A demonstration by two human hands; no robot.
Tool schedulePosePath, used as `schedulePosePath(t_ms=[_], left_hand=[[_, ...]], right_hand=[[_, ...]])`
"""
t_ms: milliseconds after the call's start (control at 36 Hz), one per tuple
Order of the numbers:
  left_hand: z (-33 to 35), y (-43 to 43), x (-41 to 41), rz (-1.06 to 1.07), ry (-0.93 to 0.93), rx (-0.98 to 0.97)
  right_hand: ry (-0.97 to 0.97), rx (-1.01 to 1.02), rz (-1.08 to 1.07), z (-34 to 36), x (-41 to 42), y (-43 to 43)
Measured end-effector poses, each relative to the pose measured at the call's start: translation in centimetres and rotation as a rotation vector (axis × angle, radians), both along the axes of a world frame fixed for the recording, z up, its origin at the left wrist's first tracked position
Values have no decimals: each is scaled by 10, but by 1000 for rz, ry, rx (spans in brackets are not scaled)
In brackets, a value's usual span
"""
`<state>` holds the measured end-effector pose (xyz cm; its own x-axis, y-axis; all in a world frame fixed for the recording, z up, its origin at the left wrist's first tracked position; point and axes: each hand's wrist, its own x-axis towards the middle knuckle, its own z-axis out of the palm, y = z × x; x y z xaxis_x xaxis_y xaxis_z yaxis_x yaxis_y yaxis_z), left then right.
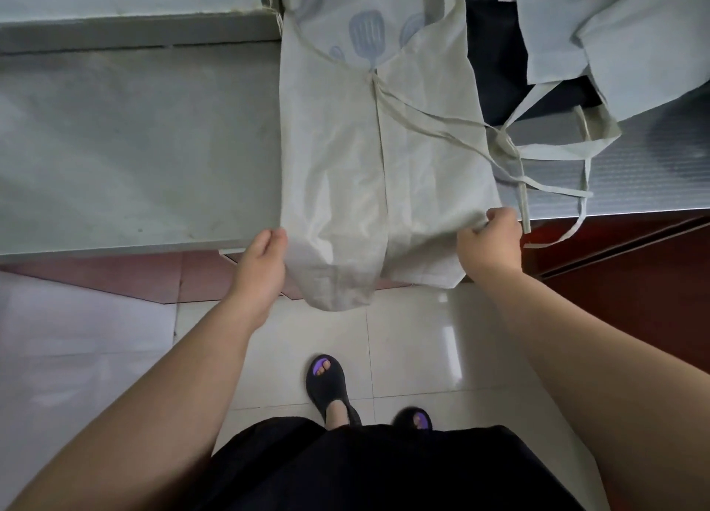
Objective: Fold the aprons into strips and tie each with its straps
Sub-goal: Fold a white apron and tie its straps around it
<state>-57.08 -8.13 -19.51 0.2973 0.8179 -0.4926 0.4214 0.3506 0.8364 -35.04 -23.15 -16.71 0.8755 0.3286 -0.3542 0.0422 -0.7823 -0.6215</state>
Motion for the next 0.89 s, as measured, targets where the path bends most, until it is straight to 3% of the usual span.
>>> schedulePosePath(t_ms=[139,306,417,611,889], left_hand=[[-8,-12,4,171,-169,-104],[-30,-18,2,40,-93,-181],[-41,-22,5,-72,24,-91],[-43,-39,0,-54,13,25],[-26,-65,-2,-2,-173,-295]], right_hand=[[104,48,-35,-5,8,-8],[297,66,-102,-22,24,-24],[339,127,-35,-32,32,-33],[386,225,5,-46,34,-57],[677,296,-11,-45,24,-73]])
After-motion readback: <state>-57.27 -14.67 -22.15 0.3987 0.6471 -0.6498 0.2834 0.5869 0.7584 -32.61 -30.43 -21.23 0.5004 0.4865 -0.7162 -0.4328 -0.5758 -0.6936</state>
